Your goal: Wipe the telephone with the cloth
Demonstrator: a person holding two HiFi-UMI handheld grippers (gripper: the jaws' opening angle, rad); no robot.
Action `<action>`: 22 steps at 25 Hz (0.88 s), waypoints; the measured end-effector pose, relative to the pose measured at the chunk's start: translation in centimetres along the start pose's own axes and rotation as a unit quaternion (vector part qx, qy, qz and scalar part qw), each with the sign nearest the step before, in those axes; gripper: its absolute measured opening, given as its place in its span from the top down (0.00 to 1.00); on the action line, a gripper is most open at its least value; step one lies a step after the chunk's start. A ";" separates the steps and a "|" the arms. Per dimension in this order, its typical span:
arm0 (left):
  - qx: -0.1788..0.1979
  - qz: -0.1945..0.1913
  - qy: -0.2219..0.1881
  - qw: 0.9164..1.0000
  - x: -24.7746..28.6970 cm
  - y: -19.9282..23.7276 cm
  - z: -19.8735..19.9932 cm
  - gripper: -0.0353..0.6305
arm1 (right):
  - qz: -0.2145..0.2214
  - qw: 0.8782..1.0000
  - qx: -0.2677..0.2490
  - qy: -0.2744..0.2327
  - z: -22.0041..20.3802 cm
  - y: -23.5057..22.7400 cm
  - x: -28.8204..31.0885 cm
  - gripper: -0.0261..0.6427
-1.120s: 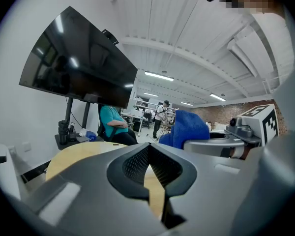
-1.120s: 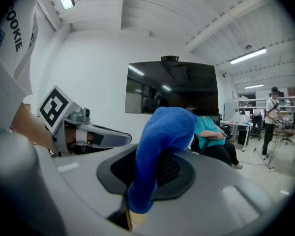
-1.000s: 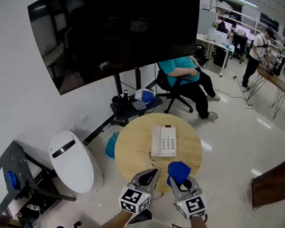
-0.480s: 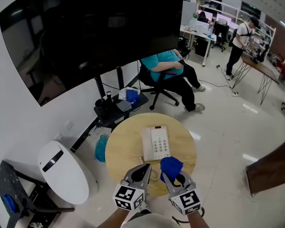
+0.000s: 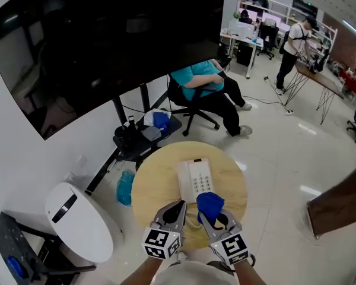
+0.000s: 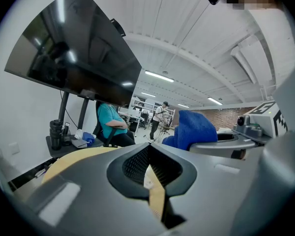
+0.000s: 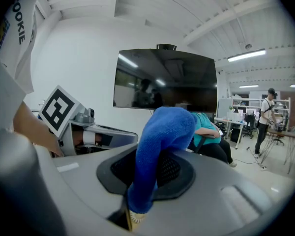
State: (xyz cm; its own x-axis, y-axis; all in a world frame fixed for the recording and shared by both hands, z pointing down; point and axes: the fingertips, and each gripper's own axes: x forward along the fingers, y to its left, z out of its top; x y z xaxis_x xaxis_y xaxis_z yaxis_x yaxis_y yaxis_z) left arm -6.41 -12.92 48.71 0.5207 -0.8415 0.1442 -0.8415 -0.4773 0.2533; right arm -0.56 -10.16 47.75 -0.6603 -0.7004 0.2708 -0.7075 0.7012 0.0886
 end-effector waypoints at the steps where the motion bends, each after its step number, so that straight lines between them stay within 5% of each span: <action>1: -0.002 0.000 0.001 1.000 0.1 0.3 0.0 0.94 | 0.000 1.000 -0.002 -0.001 0.2 0.1 0.2 0.87; 11: -0.040 -0.014 0.043 0.998 1.9 2.1 -2.9 0.86 | -0.003 1.000 0.004 0.008 -0.3 -0.1 1.1 0.87; 22: -0.135 -0.053 0.088 0.986 6.3 5.2 -7.8 0.75 | 0.012 1.000 0.013 0.017 -2.3 -2.3 1.4 0.87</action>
State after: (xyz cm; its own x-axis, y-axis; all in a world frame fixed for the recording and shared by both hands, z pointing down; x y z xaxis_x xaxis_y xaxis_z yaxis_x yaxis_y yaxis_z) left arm -6.35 -18.76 58.45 0.6407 -0.7218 0.2617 -0.7245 -0.4557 0.5170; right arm 0.77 -12.44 50.08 -0.6680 -0.6785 0.3057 -0.6987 0.7132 0.0563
